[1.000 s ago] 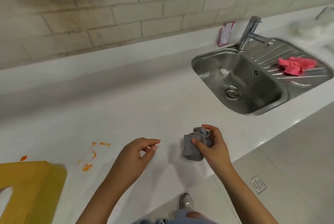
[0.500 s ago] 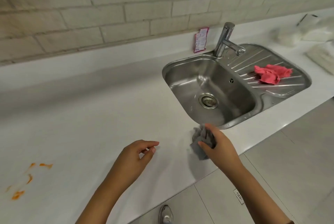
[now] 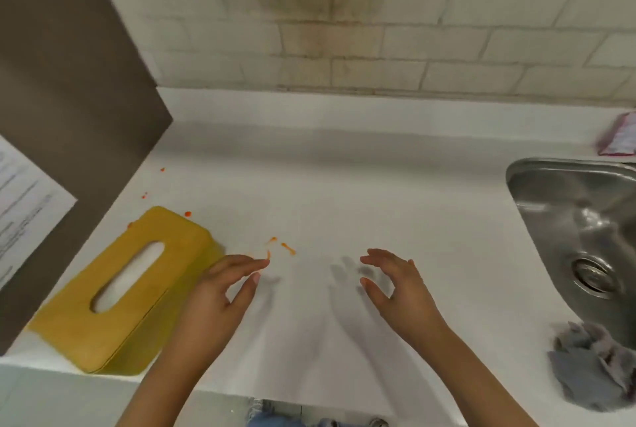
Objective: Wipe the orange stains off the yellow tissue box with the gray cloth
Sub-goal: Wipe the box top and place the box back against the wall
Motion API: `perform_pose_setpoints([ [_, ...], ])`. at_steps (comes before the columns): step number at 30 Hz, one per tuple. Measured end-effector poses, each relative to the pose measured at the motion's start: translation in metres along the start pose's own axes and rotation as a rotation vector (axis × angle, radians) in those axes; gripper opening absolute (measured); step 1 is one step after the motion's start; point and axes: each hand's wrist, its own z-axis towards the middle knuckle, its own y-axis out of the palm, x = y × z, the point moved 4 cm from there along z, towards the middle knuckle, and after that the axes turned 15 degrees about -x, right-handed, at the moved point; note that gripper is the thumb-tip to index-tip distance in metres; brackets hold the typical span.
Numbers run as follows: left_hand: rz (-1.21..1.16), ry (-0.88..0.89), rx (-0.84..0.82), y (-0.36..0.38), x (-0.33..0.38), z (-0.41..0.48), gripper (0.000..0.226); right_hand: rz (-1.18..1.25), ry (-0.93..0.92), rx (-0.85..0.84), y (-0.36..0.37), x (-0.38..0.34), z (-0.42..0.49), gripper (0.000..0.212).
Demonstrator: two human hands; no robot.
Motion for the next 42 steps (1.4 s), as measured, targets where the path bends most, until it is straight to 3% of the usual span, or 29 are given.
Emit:
perform_pose_setpoints([
  [3, 0.096, -0.077, 0.134, -0.049, -0.036, -0.034, 0.035, 0.031, -0.120, -0.078, 0.040, -0.050, 0.032, 0.031],
  [7, 0.173, -0.170, 0.318, -0.103, -0.081, -0.070, 0.017, 0.092, -0.215, -0.188, 0.090, -0.108, 0.064, 0.038],
  [9, 0.172, -0.223, 0.389, -0.123, -0.105, -0.085, 0.031, 0.155, -0.192, -0.212, 0.109, -0.129, 0.075, 0.040],
  [12, 0.149, -0.484, 0.461, -0.142, -0.142, -0.104, 0.038, 0.227, -0.125, -0.220, 0.131, -0.146, 0.089, 0.049],
  [14, 0.060, -0.655, 0.439, -0.149, -0.164, -0.113, 0.061, 0.292, -0.067, -0.244, 0.147, -0.151, 0.097, 0.054],
  [16, -0.134, -0.718, 0.364, -0.154, -0.181, -0.114, 0.070, 0.358, -0.010, -0.259, 0.160, -0.155, 0.103, 0.055],
  [22, -0.618, -0.638, 0.084, -0.145, -0.204, -0.103, 0.041, 0.539, 0.046, -0.220, 0.183, -0.170, 0.113, 0.031],
  [28, -0.562, -0.522, 0.021, -0.152, -0.209, -0.090, 0.012, 0.612, 0.079, -0.152, 0.187, -0.181, 0.118, 0.020],
  [31, -0.525, -0.495, 0.053, -0.163, -0.210, -0.087, 0.007, 0.580, 0.096, -0.157, 0.188, -0.185, 0.118, 0.021],
  [33, -0.491, -0.459, 0.058, -0.171, -0.205, -0.080, 0.015, 0.577, 0.079, -0.150, 0.185, -0.188, 0.117, 0.022],
  [35, -0.451, -0.432, 0.044, -0.181, -0.197, -0.067, 0.026, 0.571, 0.048, -0.124, 0.174, -0.194, 0.119, 0.027],
  [42, -0.332, -0.425, -0.033, -0.212, -0.188, 0.062, 0.046, 0.558, 0.013, -0.026, 0.114, -0.201, 0.161, 0.077],
])
